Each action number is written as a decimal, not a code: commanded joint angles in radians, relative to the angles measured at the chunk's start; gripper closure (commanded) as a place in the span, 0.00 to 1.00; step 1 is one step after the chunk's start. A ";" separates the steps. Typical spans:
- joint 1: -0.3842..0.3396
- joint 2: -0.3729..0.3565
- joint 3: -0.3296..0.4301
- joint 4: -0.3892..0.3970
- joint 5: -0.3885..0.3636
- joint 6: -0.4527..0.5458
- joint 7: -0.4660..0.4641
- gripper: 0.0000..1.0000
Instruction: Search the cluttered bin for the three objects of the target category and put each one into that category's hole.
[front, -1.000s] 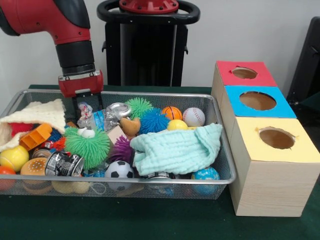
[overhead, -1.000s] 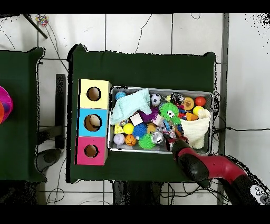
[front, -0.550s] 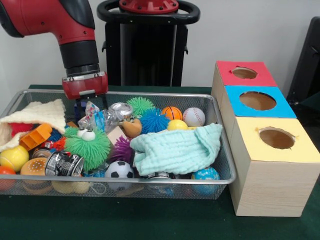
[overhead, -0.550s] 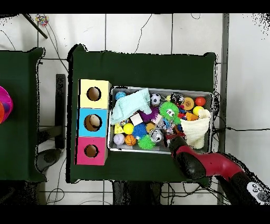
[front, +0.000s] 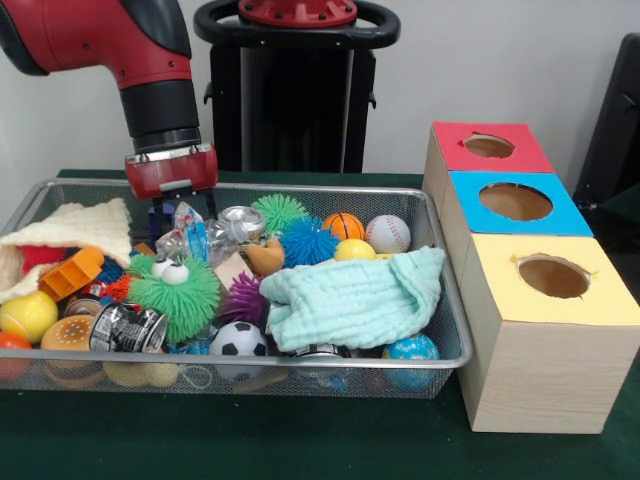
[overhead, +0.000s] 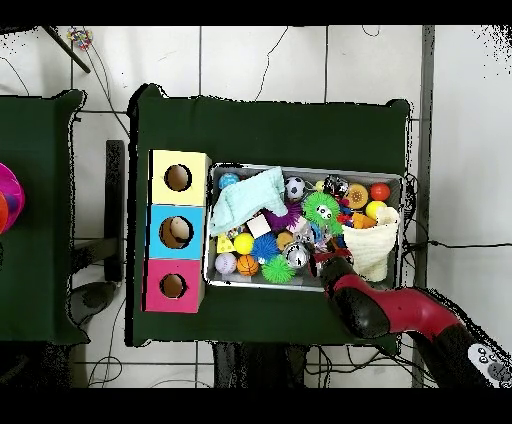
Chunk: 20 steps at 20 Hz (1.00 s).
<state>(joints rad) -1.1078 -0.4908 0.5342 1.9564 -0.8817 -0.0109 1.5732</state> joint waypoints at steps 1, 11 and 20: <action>0.019 0.000 0.048 -0.038 -0.025 -0.095 0.108 0.00; 0.010 0.012 0.044 -0.035 -0.019 -0.211 0.140 0.00; -0.028 0.055 0.089 -0.041 -0.026 -0.208 0.149 1.00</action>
<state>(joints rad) -1.1192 -0.4762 0.5405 1.9567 -0.8819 -0.1719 1.5732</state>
